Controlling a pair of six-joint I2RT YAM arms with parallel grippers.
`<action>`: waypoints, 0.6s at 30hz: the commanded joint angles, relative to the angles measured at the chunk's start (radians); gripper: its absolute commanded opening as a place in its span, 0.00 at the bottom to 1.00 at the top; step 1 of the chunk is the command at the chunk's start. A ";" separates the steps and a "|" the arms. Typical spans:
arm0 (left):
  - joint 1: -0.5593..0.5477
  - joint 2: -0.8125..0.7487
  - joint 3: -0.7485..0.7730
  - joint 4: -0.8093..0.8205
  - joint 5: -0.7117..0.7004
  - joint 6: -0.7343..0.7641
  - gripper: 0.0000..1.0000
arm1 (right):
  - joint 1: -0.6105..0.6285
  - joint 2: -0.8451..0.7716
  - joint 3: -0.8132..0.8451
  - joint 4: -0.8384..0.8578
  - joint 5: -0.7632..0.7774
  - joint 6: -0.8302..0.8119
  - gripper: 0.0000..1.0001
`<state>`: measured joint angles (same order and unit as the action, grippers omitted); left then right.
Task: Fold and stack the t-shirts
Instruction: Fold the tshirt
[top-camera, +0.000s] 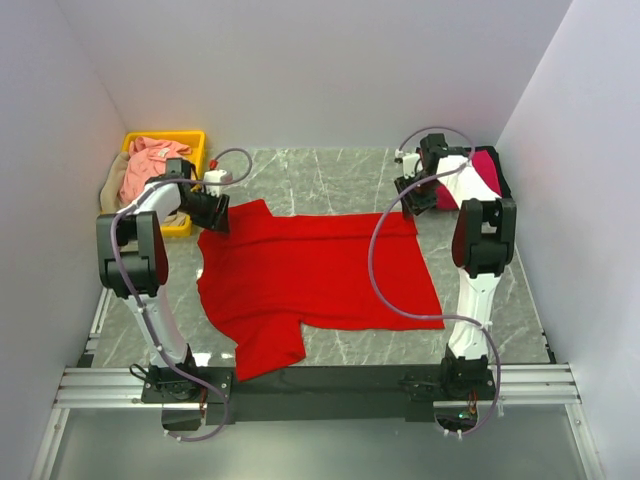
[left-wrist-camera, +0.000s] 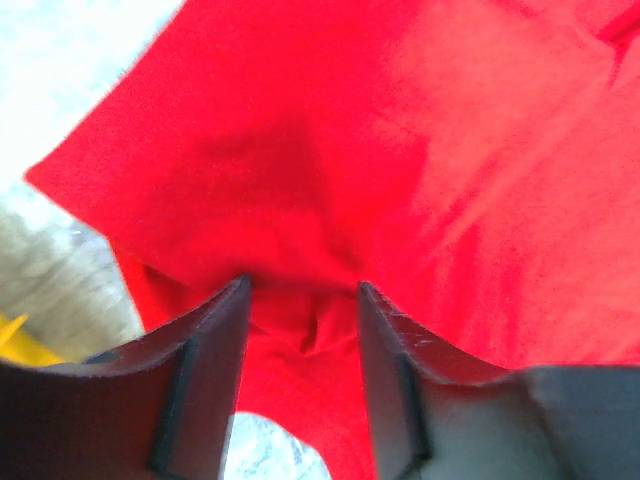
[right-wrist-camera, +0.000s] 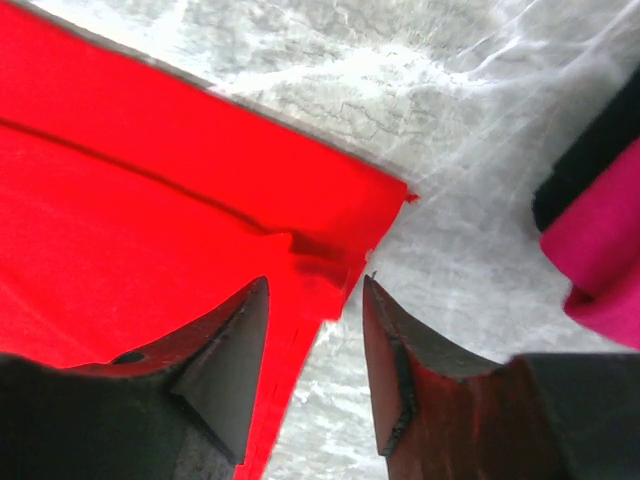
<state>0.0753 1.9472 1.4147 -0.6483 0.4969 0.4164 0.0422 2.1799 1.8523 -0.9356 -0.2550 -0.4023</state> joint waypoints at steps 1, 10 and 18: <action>-0.002 0.030 0.039 -0.005 0.026 -0.033 0.57 | -0.002 0.047 0.030 -0.026 0.014 0.026 0.51; 0.009 0.042 0.138 0.071 0.014 -0.136 0.54 | -0.002 0.061 0.041 -0.034 0.000 0.000 0.18; -0.003 0.156 0.286 0.116 -0.083 -0.177 0.57 | -0.002 0.066 0.073 -0.058 -0.003 -0.010 0.05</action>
<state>0.0788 2.0491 1.6482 -0.5518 0.4538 0.2665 0.0422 2.2482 1.8771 -0.9733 -0.2554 -0.3988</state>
